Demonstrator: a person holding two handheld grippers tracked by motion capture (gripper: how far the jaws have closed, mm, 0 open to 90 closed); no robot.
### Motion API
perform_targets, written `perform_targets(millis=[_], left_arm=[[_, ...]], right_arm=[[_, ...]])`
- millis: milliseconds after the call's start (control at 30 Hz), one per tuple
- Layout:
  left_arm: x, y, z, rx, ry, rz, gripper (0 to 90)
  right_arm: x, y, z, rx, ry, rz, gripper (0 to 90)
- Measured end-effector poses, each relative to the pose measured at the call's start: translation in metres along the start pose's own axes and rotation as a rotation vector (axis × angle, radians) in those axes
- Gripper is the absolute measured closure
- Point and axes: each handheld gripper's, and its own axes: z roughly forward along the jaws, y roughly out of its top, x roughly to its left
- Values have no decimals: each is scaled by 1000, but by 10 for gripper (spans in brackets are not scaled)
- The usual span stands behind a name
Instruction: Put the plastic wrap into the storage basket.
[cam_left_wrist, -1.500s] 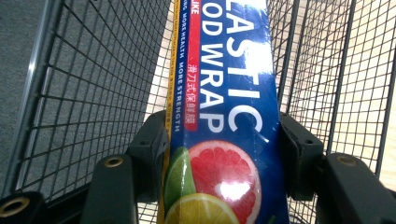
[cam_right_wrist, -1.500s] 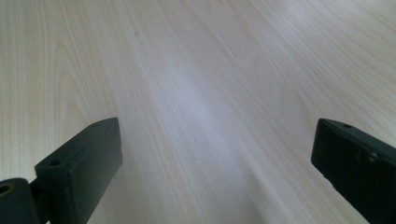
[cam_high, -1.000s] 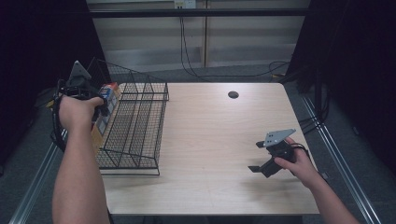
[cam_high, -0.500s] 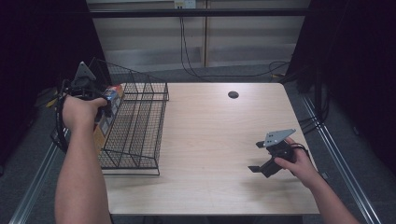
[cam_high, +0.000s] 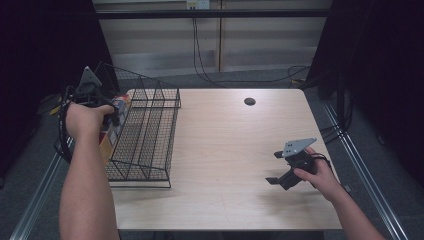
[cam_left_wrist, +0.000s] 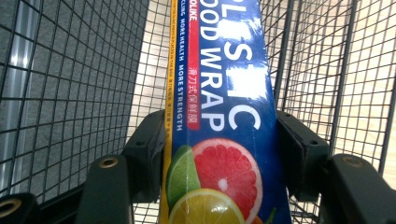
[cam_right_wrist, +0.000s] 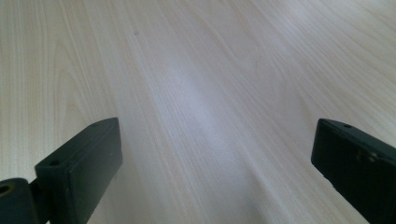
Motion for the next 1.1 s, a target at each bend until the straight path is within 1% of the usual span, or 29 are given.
perform_targets(millis=[100, 200, 267, 300, 333, 367, 400, 433, 500, 533, 567, 600, 667, 767, 800, 867, 900, 967, 1000, 1067, 1100], left_arm=[[0, 0, 0, -1, 5, -2, 406], [1, 1, -5, -21, 9, -20, 399], [3, 2, -13, -59, -8, -26, 397], [3, 2, -15, -67, -15, -21, 402], [2, 2, -17, -49, -23, -23, 402], [2, 1, -17, -45, -23, -12, 402], [2, 1, -18, -50, -24, -14, 398], [0, 0, -17, -53, -28, -23, 388], [-2, 0, -16, -61, -41, 0, 387], [-5, 0, -15, -64, -53, -10, 382], [-6, 0, -15, -65, -55, 6, 374], [-8, 0, -14, -75, -56, 6, 363], [-11, 1, -15, -80, -68, 23, 357], [-17, 1, -17, -94, -114, 29, 346], [-19, 1, -17, -97, -133, 35, 346], [-23, 1, -17, -118, -147, 56, 342], [-26, 0, -17, -120, -157, 60, 339], [-31, -1, -16, -124, -178, 82, 337], [-33, -2, -15, -126, -182, 92, 334], [-38, -4, -14, -138, -205, 102, 330], [-39, -4, -14, -139, -212, 119, 326]], right_arm=[[0, 0, 1, 3, -2, -3, 16], [0, 0, 1, 2, 0, -3, 16], [0, 0, 0, -1, 0, -4, 16], [0, 0, 0, -1, 1, -3, 16], [0, 0, 0, 0, -1, -1, 16], [0, 0, 1, 2, 0, -5, 16], [0, 0, 1, 5, -5, -3, 16], [0, 0, 1, 5, 0, -5, 16], [1, 0, 1, 7, 0, -6, 16], [1, 0, 1, 9, 0, -7, 16], [1, 0, 0, 7, -3, -9, 16], [0, 0, 0, 1, -3, -11, 16], [0, -1, -1, 3, -10, -3, 16], [0, -1, -1, 2, -1, -2, 16], [0, 0, -1, 1, -11, -2, 16], [-1, 0, -1, -1, -10, 0, 16], [0, 0, -1, 0, -7, -2, 16], [0, 0, -1, 2, -8, -5, 16], [0, 0, -1, 1, -9, -8, 16], [0, 0, -1, 0, 2, -3, 16], [0, 0, -1, 0, 0, -3, 16]])
